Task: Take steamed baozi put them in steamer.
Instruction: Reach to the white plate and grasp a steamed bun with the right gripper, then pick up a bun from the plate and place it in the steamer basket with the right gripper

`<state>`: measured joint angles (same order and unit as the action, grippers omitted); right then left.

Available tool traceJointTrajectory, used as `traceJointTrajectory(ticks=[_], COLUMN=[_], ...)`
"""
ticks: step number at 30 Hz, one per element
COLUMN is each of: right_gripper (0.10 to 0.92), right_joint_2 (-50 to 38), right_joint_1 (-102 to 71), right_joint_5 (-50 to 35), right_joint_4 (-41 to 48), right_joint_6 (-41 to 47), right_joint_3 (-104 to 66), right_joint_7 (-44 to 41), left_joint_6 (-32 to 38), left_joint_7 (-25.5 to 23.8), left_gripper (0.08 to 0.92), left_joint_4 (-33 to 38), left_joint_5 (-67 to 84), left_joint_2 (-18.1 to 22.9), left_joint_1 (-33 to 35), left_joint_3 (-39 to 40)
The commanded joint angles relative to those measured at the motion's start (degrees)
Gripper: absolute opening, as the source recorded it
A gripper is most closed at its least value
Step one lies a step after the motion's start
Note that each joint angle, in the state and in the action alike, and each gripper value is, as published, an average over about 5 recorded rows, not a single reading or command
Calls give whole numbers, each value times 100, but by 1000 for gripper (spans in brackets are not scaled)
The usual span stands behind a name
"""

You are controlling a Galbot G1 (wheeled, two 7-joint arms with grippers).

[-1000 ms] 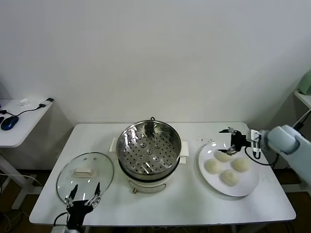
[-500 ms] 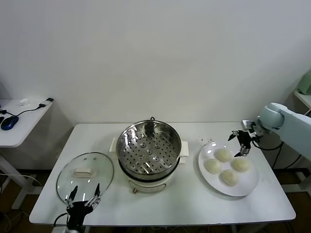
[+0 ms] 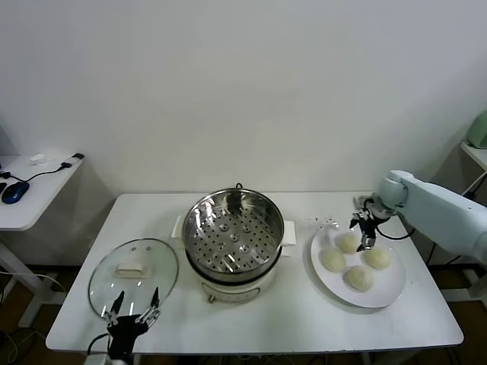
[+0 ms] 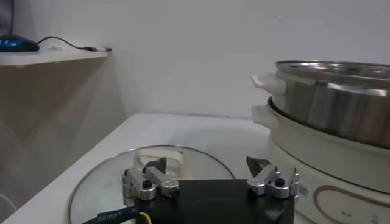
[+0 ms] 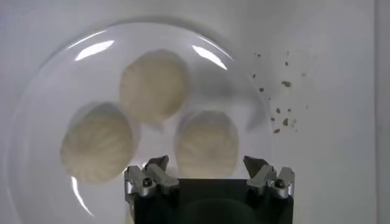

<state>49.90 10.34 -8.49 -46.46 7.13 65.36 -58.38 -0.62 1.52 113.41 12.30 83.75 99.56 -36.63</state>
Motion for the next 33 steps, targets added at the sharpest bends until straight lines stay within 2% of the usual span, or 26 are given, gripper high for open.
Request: traceJointTrajectory(ticks=[1,6,12,15,22,27,33], right_gripper=[823,803,661,622,603,602,602], right_joint_2=[285,289,183,107,-29,553,1693], right_joint_1=[-220,-266,-173,3,1942,3994,4773], right_joint_5=[31,-20,-70,-140,-958,-1806,-2253], right_joint_4=[403,383,194,4,-981,-1904,-2899], right_joint_6=[144,206,314,359,274,-296,-1101], right_joint_3=[-208,-283,-211,-87,1334,2403,2247], right_joint_7=[93,96,20,-12,-175,-378,-365], left_joint_6=[-3,-5,-1,2,1,22,20], left_joint_7=[0,5,13,17,27,38,45], left_gripper=[823,823,823,823,823,823,823], left_joint_4=[-5,-9,12,32,136,207,242], left_joint_5=[-8,-44,-72,-89,-111,-120,-161], left_joint_2=[4,6,15,29,51,31,64], left_joint_1=[-7,-20,2,12,66,98,102], left_joint_3=[9,32,42,43,31,49,106])
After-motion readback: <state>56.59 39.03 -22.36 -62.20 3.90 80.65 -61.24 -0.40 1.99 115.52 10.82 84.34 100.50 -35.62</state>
